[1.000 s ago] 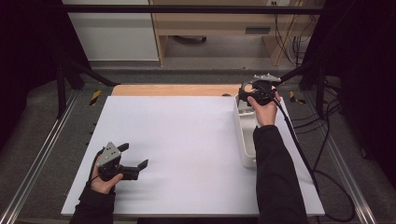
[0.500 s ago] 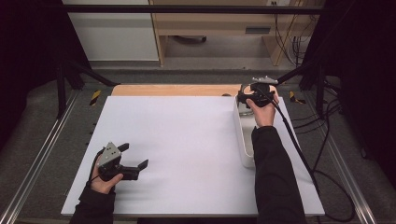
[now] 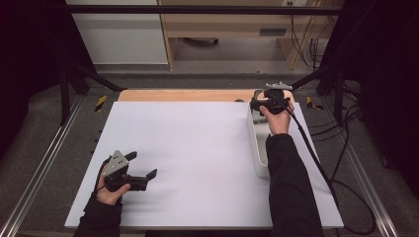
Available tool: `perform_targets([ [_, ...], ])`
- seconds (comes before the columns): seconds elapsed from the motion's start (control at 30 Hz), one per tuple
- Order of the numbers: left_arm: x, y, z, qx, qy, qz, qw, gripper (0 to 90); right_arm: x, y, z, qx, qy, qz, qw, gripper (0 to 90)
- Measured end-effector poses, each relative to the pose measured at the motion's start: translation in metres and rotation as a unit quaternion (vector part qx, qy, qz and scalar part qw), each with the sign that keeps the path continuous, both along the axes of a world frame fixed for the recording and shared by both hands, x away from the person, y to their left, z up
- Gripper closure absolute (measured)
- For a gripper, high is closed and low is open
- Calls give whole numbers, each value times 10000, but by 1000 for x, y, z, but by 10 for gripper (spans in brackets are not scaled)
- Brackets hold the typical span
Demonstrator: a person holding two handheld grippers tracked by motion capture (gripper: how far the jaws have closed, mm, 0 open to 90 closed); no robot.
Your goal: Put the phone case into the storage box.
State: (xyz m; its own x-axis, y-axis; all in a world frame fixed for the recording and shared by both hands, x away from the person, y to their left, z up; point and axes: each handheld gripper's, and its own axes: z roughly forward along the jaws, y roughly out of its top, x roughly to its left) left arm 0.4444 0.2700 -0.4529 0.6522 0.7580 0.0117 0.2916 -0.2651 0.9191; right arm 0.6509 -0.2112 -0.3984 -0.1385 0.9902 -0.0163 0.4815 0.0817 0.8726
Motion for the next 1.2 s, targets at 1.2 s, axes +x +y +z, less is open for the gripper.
perform_targets([
  [1.2,0,-1,0,1,-4,-17,10000,0,-23,-6,26,101,-505,473,9975,25],
])
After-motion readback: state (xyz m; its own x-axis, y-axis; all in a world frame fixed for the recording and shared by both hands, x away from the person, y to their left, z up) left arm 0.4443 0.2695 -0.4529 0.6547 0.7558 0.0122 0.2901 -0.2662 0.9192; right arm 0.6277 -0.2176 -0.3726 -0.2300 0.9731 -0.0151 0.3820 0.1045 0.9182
